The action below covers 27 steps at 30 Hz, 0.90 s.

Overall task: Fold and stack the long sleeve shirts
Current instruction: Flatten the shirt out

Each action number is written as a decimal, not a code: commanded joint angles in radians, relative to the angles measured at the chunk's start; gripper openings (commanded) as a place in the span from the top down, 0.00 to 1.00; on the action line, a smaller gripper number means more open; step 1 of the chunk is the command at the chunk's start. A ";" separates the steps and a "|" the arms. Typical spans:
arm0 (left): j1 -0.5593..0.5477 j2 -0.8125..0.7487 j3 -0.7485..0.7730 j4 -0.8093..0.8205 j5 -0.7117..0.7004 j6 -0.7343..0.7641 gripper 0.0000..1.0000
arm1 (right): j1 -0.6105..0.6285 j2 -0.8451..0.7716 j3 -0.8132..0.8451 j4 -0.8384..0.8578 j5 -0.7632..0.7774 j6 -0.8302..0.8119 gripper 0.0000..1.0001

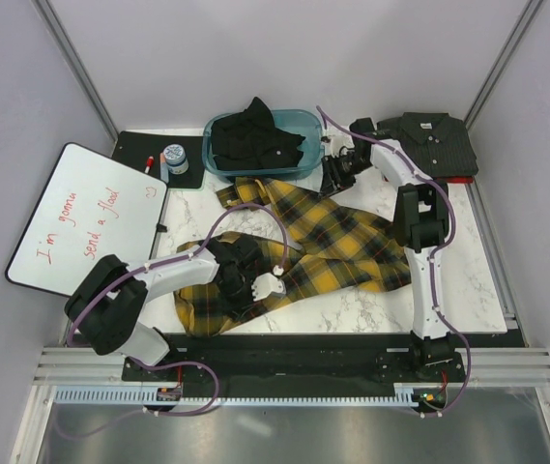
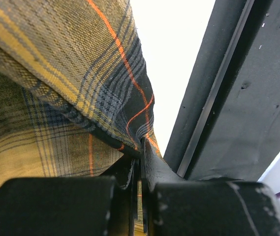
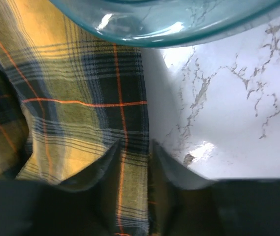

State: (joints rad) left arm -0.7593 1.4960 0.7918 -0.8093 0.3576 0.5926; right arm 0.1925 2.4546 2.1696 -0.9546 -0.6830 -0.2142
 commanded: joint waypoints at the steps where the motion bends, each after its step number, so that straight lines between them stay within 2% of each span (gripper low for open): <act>1: -0.002 -0.002 -0.006 0.018 -0.025 0.033 0.98 | -0.005 -0.028 0.039 -0.013 -0.079 0.004 0.81; 3: -0.002 -0.005 -0.006 0.019 -0.031 0.029 0.98 | -0.011 -0.060 0.030 -0.016 -0.101 0.001 0.98; 4: 0.000 -0.008 -0.008 0.021 -0.034 0.023 0.98 | -0.014 -0.103 0.027 -0.019 -0.116 0.004 1.00; 9: 0.032 -0.019 -0.014 0.030 -0.017 -0.039 0.98 | -0.047 -0.270 0.067 -0.087 -0.200 -0.028 1.00; 11: 0.049 -0.028 -0.011 0.033 -0.008 -0.068 0.98 | -0.050 -0.377 0.079 -0.165 -0.240 -0.088 1.00; 12: 0.070 -0.032 -0.008 0.036 -0.012 -0.076 0.98 | -0.047 -0.419 0.076 -0.211 -0.262 -0.124 1.00; 14: 0.101 -0.049 0.009 0.038 -0.006 -0.095 0.98 | -0.039 -0.558 0.030 -0.405 -0.312 -0.320 1.00; 15: 0.141 -0.054 0.018 0.035 -0.005 -0.097 0.98 | -0.015 -0.609 -0.079 -0.508 -0.308 -0.385 1.00; 16: 0.167 -0.062 0.039 0.016 0.012 -0.100 0.98 | 0.002 -0.773 -0.182 -0.509 -0.267 -0.407 1.00; 17: 0.195 -0.078 0.050 0.009 0.029 -0.100 0.98 | 0.019 -0.878 -0.294 -0.509 -0.180 -0.527 1.00; 18: 0.242 -0.091 0.060 -0.002 0.058 -0.099 0.98 | 0.094 -1.078 -0.485 -0.507 -0.114 -0.583 1.00; 19: 0.262 -0.104 0.072 -0.008 0.075 -0.091 0.98 | 0.155 -1.164 -0.567 -0.507 -0.028 -0.624 1.00; 20: 0.279 -0.123 0.075 -0.020 0.099 -0.079 0.98 | 0.277 -1.239 -0.705 -0.504 0.111 -0.654 1.00; 21: 0.293 -0.167 0.075 -0.025 0.109 -0.068 0.98 | 0.318 -1.346 -0.762 -0.492 0.169 -0.640 1.00; 23: 0.288 -0.215 0.067 -0.059 0.147 -0.013 0.98 | 0.364 -1.414 -0.883 -0.507 0.209 -0.634 1.00; 25: 0.235 -0.281 0.052 -0.100 0.144 0.069 0.98 | 0.390 -1.476 -0.947 -0.507 0.273 -0.640 1.00; 27: 0.159 -0.351 0.032 -0.160 0.130 0.123 0.98 | 0.404 -1.464 -0.990 -0.507 0.284 -0.660 0.98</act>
State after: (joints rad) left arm -0.4942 1.2667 0.8295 -0.8490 0.4278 0.5716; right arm 0.5735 0.9112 1.3083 -1.3479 -0.5793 -0.7841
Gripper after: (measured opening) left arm 0.033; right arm 0.007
